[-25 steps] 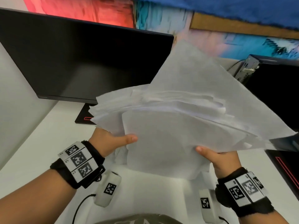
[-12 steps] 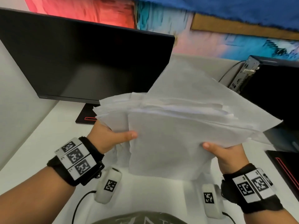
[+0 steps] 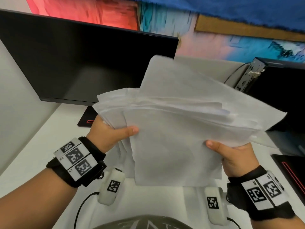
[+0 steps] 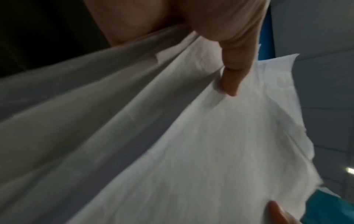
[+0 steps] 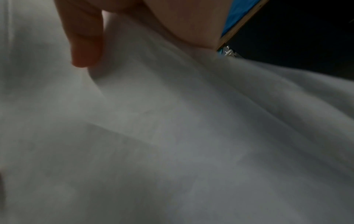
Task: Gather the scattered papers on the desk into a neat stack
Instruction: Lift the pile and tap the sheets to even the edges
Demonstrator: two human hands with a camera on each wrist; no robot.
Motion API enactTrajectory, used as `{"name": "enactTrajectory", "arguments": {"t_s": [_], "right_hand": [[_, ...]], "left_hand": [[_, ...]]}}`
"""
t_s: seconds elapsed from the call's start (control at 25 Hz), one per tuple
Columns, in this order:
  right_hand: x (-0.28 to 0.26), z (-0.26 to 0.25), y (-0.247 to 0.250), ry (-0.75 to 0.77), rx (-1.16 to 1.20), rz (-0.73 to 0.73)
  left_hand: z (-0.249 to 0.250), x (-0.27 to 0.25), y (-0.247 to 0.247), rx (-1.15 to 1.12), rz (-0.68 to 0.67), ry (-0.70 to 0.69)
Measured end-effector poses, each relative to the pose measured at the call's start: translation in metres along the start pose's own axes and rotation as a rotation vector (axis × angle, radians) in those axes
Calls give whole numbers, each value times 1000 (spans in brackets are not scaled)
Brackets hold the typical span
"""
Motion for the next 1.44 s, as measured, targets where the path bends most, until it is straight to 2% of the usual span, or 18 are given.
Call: {"name": "enactTrajectory", "arguments": {"t_s": [0.12, 0.24, 0.32, 0.44, 0.56, 0.64, 0.72, 0.84, 0.92, 1.08, 1.2, 1.32, 1.44], "right_hand": [[-1, 2, -1, -1, 10, -73], [-1, -3, -1, 23, 55, -168], [1, -5, 5, 6, 80, -164], [4, -8, 9, -28, 122, -138], [6, -3, 4, -60, 138, -8], [4, -5, -6, -39, 68, 75], [0, -13, -20, 34, -7, 135], [-9, -30, -35, 182, -15, 189], [-10, -33, -39, 193, -77, 183], [-9, 3, -23, -17, -88, 248], [-8, 10, -14, -73, -62, 238], [-5, 1, -6, -8, 36, 121], [1, 3, -1, -13, 169, 2]], "left_hand": [[-13, -1, -6, -15, -92, 82], [-17, -3, -11, 11, -240, 197], [-19, -3, -13, -6, -345, 298], [-9, 2, -22, -45, -428, 253], [-5, 6, -25, -88, -337, 211], [-7, 8, -31, 30, -262, 194], [1, 8, -41, 126, -137, 124], [16, 2, -47, 73, 32, -20], [20, -1, -46, 103, 25, -76], [-8, -4, -41, 147, -59, 116], [-15, -6, -40, 106, -5, 180], [-10, -8, -29, 29, -3, 151], [-7, -7, -23, -69, -111, 107]]}}
Point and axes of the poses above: each hand's wrist, its own x-axis towards the middle knuckle, its own y-axis out of the back of the hand, z = x × y, the point moved 5 cm from there along x, towards the middle knuckle, and after that the axes turned 13 degrees about -z, right-handed, at the moved point
